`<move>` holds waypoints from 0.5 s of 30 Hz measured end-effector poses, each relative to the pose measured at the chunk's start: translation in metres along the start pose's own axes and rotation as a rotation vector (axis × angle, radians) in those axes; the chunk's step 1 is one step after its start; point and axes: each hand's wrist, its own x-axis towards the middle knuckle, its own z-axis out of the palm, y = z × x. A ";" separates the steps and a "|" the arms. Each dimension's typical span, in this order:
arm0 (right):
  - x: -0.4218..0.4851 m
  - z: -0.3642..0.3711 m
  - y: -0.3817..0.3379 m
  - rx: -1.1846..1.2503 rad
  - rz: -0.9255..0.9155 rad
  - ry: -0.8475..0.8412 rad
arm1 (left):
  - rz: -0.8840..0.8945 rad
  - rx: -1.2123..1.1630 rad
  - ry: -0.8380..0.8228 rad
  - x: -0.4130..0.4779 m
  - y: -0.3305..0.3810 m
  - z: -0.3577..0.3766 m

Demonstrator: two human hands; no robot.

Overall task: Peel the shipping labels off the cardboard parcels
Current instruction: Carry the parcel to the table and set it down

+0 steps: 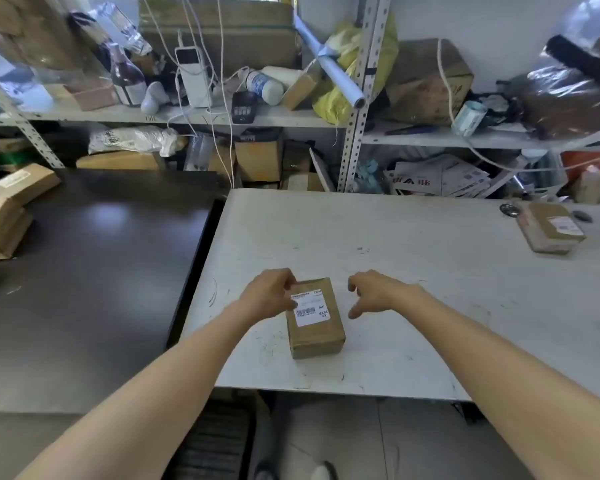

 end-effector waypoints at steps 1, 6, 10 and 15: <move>0.004 0.004 0.001 0.039 -0.003 0.002 | -0.011 -0.084 0.013 0.000 -0.005 0.007; 0.017 0.035 0.009 0.281 -0.060 0.048 | -0.088 -0.432 0.087 -0.008 -0.019 0.047; 0.022 0.069 0.019 0.499 -0.074 0.067 | -0.083 -0.517 0.065 -0.008 -0.031 0.075; 0.028 0.084 0.017 0.609 -0.143 -0.008 | -0.100 -0.610 0.054 -0.007 -0.038 0.086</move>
